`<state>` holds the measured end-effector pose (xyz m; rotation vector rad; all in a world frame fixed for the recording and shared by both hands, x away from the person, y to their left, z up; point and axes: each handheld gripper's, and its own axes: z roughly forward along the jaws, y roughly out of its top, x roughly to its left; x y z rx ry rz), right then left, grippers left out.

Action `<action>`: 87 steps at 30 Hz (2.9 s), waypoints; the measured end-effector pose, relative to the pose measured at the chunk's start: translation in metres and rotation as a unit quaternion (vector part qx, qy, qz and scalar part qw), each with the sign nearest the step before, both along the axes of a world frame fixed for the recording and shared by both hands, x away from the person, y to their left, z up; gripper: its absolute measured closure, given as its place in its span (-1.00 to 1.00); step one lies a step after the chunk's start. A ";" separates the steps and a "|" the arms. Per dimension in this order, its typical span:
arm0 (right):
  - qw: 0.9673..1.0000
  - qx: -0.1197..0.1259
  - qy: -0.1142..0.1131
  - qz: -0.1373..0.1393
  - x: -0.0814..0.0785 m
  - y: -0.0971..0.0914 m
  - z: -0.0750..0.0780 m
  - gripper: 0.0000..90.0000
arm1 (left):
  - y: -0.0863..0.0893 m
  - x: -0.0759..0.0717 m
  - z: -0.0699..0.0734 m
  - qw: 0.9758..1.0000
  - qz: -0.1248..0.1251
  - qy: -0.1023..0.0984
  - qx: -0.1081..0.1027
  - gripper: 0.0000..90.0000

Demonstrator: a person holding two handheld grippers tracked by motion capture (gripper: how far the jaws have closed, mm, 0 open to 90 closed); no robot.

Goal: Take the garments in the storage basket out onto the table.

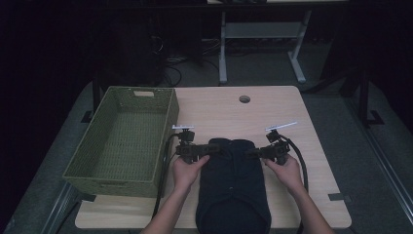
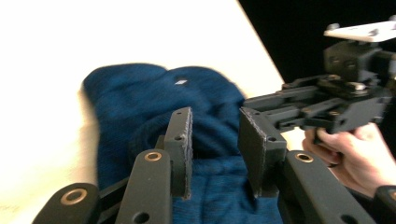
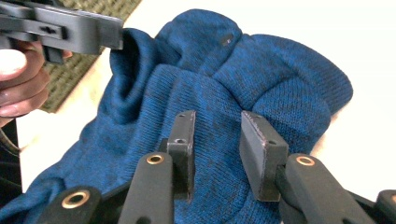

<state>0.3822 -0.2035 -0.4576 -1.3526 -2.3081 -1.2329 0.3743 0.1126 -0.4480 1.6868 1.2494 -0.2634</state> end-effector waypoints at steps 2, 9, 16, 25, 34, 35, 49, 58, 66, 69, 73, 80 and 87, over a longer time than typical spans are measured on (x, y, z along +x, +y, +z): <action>1.000 -0.006 0.003 0.000 0.001 0.003 -0.004 0.45 | -0.003 0.002 -0.007 1.000 -0.002 0.007 0.017 0.45; 1.000 -0.011 -0.003 0.004 0.001 0.004 0.000 0.45 | -0.003 0.002 -0.006 1.000 -0.007 0.008 0.011 0.44; 1.000 -0.013 -0.013 -0.014 0.005 -0.002 0.013 0.43 | 0.004 0.007 0.010 1.000 0.005 -0.011 -0.004 0.43; 1.000 -0.012 -0.007 -0.027 0.012 -0.008 0.007 0.40 | 0.010 0.019 0.001 1.000 0.027 -0.003 -0.001 0.43; 0.999 -0.015 -0.009 -0.037 0.019 -0.012 0.016 0.35 | 0.011 0.031 -0.007 0.999 0.039 0.007 0.019 0.42; 0.999 -0.018 -0.009 -0.040 0.020 -0.013 0.015 0.34 | 0.011 0.033 -0.009 0.999 0.040 0.010 0.024 0.40; 0.998 -0.025 0.024 -0.055 0.032 -0.020 0.007 0.21 | 0.009 0.039 -0.022 0.997 0.039 0.034 0.057 0.32; 0.997 -0.030 0.046 -0.053 0.034 -0.015 -0.003 0.24 | 0.007 0.039 -0.026 0.997 0.027 0.040 0.061 0.35; 0.997 -0.031 0.048 -0.053 0.036 -0.011 -0.009 0.59 | 0.006 0.040 -0.026 0.996 0.021 0.042 0.072 0.59; 0.997 -0.026 0.051 -0.050 0.036 -0.013 -0.008 0.71 | 0.007 0.040 -0.026 0.996 0.021 0.041 0.073 0.76; 0.998 -0.026 0.044 -0.044 0.036 -0.013 -0.003 0.74 | 0.006 0.039 -0.023 0.997 0.022 0.039 0.069 0.81; 0.998 -0.013 0.036 -0.045 0.037 -0.015 0.007 0.75 | 0.008 0.041 -0.015 0.998 0.023 0.027 0.051 0.82; 0.998 0.009 0.036 -0.050 0.036 -0.022 0.009 0.75 | 0.006 0.043 -0.003 0.999 0.017 0.012 0.049 0.82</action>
